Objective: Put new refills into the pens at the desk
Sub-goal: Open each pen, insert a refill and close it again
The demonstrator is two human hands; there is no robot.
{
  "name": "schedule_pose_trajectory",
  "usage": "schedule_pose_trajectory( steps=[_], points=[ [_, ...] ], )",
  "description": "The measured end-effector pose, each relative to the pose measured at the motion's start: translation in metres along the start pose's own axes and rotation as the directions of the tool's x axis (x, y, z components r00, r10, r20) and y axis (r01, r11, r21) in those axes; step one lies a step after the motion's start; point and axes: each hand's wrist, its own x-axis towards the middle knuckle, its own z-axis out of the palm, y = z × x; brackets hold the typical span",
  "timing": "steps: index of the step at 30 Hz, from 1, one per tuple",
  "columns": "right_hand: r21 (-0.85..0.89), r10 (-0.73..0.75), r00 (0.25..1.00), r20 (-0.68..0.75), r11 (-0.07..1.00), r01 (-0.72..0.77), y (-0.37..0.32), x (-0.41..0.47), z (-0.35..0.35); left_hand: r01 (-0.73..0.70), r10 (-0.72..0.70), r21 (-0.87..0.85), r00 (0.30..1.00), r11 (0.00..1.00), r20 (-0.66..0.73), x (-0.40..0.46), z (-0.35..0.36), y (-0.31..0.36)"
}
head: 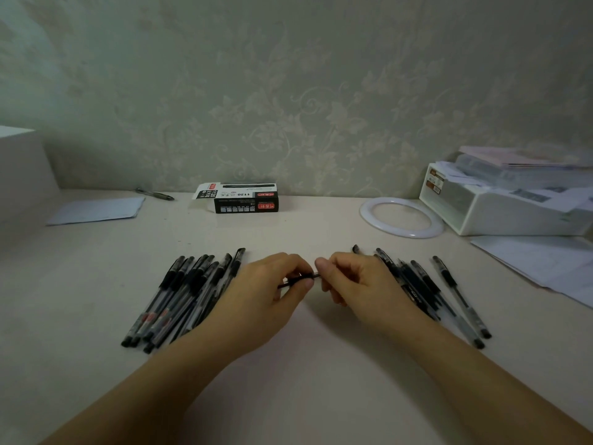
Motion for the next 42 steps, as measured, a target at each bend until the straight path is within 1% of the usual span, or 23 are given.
schedule_pose_trajectory(
  steps=[4, 7, 12, 16, 22, 24, 26, 27, 28, 29, 31, 33, 35, 38, 42],
  points=[
    [0.019, 0.006, 1.000, 0.015, 1.000, -0.006, -0.002, 0.001, -0.001, 0.012, -0.012, 0.009, 1.000, 1.000, -0.007, 0.000, 0.000, -0.002],
    [0.051, -0.032, 0.998, 0.054, 0.998, 0.030, -0.001, 0.002, -0.001, 0.006, -0.006, 0.006, 1.000, 1.000, -0.016, 0.001, 0.000, -0.002],
    [-0.042, -0.056, 0.998, 0.040, 0.997, 0.058, 0.001, 0.000, 0.001, -0.031, 0.031, 0.008, 0.999, 0.999, -0.008, -0.001, 0.000, 0.002],
    [-0.024, -0.045, 0.999, 0.022, 0.999, 0.046, -0.002, 0.000, 0.002, -0.022, 0.022, 0.010, 0.999, 1.000, -0.030, 0.000, -0.001, 0.001],
    [-0.057, -0.083, 0.994, 0.074, 0.995, 0.087, -0.001, 0.001, -0.002, -0.019, 0.019, -0.010, 0.998, 1.000, -0.064, 0.001, -0.003, 0.001],
    [-0.049, -0.087, 0.995, 0.056, 0.995, 0.090, -0.002, 0.001, -0.001, -0.012, 0.011, -0.023, 0.997, 1.000, -0.078, 0.002, -0.004, 0.002],
    [-0.038, -0.102, 0.995, -0.013, 0.994, 0.101, -0.002, 0.001, 0.001, 0.001, -0.002, -0.021, 0.995, 1.000, -0.095, 0.002, -0.005, 0.003],
    [-0.082, -0.123, 0.991, -0.058, 0.990, 0.118, 0.000, 0.001, 0.002, 0.013, -0.014, -0.014, 0.995, 1.000, -0.101, 0.001, -0.004, 0.003],
    [-0.171, -0.149, 0.985, -0.090, 0.976, 0.132, 0.001, 0.002, 0.001, 0.029, -0.029, -0.004, 0.994, 1.000, -0.106, 0.001, -0.004, 0.002],
    [-0.292, -0.174, 0.980, -0.092, 0.946, 0.140, 0.003, 0.003, 0.000, 0.047, -0.046, 0.010, 0.993, 0.999, -0.110, 0.000, -0.003, 0.001],
    [-0.503, -0.179, 0.984, -0.012, 0.852, 0.149, 0.006, 0.003, -0.002, 0.087, -0.081, 0.046, 0.990, 0.995, -0.118, 0.000, -0.002, -0.002],
    [-0.595, -0.148, 0.986, 0.077, 0.786, 0.164, 0.009, 0.003, -0.001, 0.118, -0.110, 0.061, 0.985, 0.991, -0.132, 0.001, -0.002, -0.005],
    [-0.603, -0.143, 0.985, 0.099, 0.779, 0.174, 0.007, 0.001, 0.001, 0.135, -0.124, 0.073, 0.983, 0.988, -0.136, 0.001, -0.003, -0.006],
    [-0.575, -0.141, 0.987, 0.073, 0.803, 0.158, 0.002, -0.001, 0.001, 0.143, -0.132, 0.103, 0.985, 0.984, -0.110, 0.000, -0.003, -0.008],
    [-0.502, -0.137, 0.991, 0.003, 0.856, 0.120, 0.000, 0.000, -0.004, 0.147, -0.137, 0.139, 0.987, 0.979, -0.082, 0.000, -0.005, -0.010]
  ],
)
